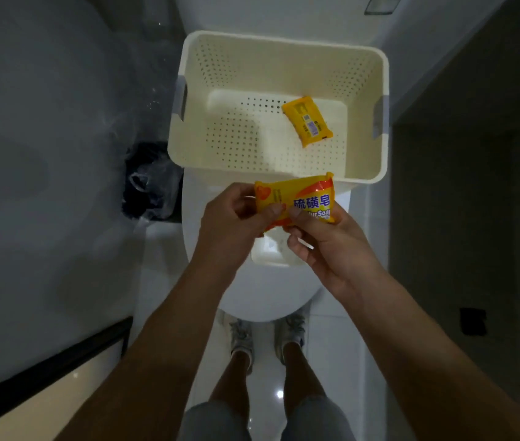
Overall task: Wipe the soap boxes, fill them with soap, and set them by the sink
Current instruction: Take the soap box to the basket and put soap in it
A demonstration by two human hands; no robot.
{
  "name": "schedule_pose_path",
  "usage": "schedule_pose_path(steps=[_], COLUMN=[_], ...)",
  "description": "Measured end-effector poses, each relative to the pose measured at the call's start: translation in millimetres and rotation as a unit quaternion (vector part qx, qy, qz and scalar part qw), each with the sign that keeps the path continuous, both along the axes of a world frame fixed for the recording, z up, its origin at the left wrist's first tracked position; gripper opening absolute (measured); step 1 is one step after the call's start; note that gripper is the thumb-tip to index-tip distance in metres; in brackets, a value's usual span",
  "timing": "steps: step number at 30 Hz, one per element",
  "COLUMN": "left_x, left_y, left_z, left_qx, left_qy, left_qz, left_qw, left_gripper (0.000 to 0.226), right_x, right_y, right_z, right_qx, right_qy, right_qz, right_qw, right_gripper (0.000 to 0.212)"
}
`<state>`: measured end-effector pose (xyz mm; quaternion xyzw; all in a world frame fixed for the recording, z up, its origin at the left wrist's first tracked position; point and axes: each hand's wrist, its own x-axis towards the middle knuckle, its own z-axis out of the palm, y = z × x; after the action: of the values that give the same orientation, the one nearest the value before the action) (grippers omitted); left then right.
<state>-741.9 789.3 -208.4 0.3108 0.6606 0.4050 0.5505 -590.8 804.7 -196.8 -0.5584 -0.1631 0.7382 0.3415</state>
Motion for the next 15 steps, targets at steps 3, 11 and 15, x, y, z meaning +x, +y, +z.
schedule_pose_path(steps=[3, 11, 15], left_x=[6, 19, 29], left_y=[-13, -48, -56], left_z=[-13, -65, -85], left_qx=[-0.022, -0.121, -0.142], left_qy=[0.009, 0.059, 0.167], left_qz=[0.020, 0.038, 0.040], left_qw=[1.000, 0.990, 0.975], left_gripper=[0.027, 0.028, 0.034], right_x=[1, 14, 13], right_y=[-17, -50, -57], right_z=[-13, -68, -98], right_qx=[-0.001, -0.020, -0.008], right_qy=[-0.080, -0.265, -0.357], right_qz=[0.004, 0.025, 0.088], right_qw=[0.997, 0.964, 0.930], right_gripper=[0.025, 0.013, 0.012])
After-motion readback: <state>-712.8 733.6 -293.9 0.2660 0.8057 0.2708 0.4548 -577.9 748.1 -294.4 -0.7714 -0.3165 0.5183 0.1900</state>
